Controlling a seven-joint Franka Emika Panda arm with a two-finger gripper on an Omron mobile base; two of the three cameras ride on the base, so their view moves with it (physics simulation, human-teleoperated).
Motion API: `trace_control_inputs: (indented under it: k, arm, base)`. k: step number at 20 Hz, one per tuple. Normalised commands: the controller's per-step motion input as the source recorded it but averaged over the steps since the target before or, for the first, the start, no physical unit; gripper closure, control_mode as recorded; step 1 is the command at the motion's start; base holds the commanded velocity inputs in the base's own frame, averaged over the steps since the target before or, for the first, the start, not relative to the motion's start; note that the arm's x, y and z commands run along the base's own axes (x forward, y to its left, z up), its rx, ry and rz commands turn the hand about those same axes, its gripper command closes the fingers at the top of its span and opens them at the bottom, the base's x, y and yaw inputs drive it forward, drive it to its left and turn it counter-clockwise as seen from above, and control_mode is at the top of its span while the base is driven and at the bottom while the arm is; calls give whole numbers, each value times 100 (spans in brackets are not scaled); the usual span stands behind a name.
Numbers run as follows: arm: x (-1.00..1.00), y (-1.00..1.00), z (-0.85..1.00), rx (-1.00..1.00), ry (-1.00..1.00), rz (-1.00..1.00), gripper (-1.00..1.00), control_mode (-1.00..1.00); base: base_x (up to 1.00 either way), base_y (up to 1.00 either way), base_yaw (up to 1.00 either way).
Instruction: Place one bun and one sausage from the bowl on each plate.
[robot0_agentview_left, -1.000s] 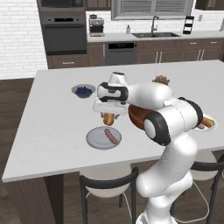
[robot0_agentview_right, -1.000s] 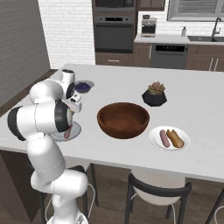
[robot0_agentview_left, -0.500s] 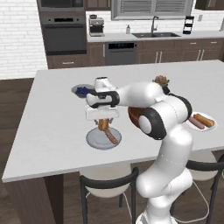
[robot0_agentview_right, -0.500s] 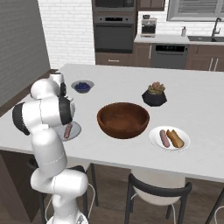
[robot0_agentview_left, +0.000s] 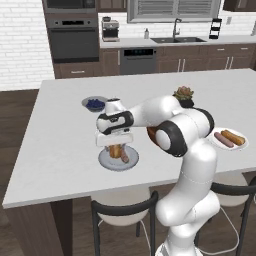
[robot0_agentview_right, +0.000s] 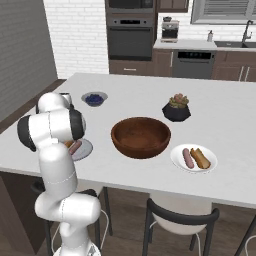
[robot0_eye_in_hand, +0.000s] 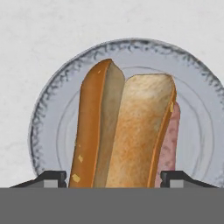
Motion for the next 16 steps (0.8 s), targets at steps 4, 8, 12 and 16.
trace_control_inputs:
  k: [4, 8, 12, 16]
  arm:
    - [18, 12, -13, 0, 0, 0, 100, -100]
    - [-1, 1, -2, 0, 0, 0, 100, -100]
    - [-5, 0, -12, 0, 0, 0, -100, -100]
    - [0, 0, 0, 0, 0, 0, -100, -100]
  base:
    - [0, 0, 0]
    - [0, 0, 0]
    - [0, 0, 0]
    - [0, 0, 0]
